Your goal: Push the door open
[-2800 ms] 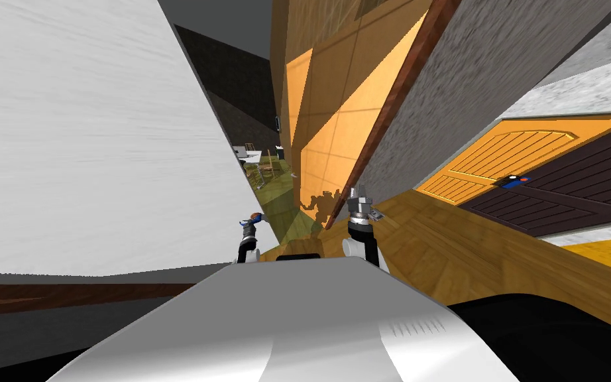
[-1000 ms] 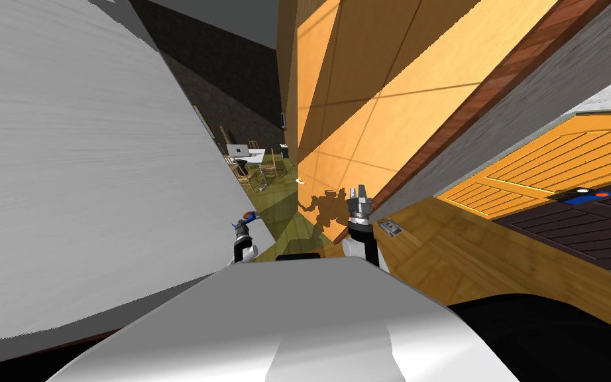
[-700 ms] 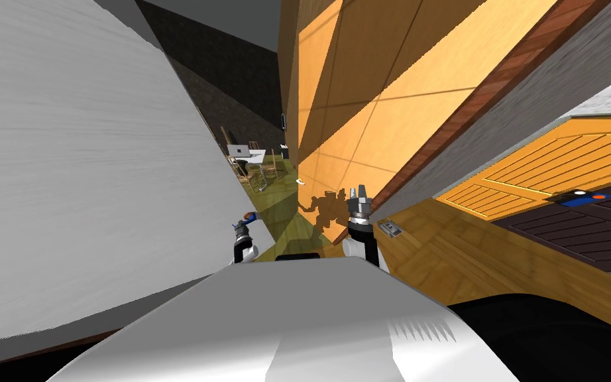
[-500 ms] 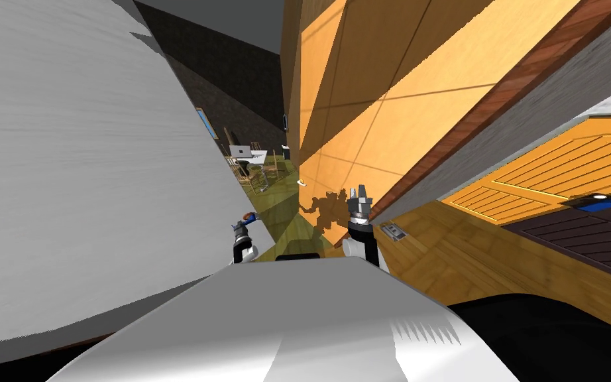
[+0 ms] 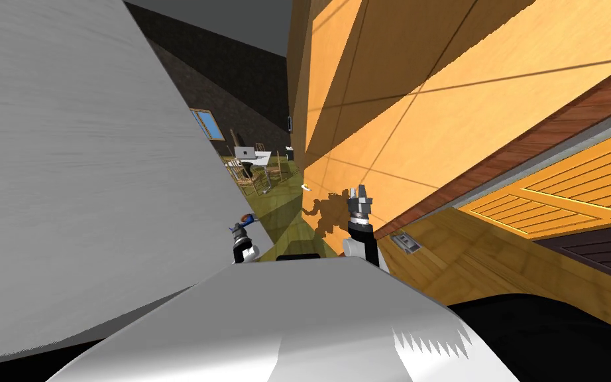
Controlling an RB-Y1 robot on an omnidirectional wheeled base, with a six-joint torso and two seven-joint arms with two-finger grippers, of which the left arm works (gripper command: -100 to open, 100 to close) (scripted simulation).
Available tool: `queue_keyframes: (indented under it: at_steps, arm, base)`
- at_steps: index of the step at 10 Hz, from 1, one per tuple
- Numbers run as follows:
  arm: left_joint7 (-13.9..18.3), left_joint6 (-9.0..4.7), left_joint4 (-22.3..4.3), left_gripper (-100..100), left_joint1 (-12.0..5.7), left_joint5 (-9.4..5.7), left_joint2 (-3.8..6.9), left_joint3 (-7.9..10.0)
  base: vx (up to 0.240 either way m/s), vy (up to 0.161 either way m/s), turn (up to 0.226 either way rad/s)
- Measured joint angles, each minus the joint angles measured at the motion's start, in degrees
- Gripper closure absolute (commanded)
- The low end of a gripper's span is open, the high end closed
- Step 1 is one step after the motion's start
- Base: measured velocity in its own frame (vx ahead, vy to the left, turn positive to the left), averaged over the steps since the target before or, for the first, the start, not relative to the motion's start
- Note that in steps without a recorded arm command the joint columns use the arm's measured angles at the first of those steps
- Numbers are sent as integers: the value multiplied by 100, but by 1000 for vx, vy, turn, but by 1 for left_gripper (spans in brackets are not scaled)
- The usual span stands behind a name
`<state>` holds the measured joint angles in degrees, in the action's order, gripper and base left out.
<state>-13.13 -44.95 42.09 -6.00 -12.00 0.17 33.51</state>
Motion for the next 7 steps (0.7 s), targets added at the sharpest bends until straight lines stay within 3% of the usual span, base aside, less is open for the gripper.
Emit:
queue_keyframes:
  at_steps: [2, 4, 5, 6, 7]
  arm:
    - [-124, -58, -16, 100, -43, -78, -131, 175]
    - [-222, -51, -5, 100, -34, -168, -106, 262]
    - [-307, -128, -193, 100, -149, -231, -35, 327]
    - [-434, -61, 6, 100, -113, -315, -93, 404]
    - [-507, -66, -13, 100, -153, -364, -60, 453]
  base:
    - [137, 25, 49]
    - [111, 84, -27]
    - [153, 118, -44]
    - [147, 95, -8]
    - [71, 50, 2]
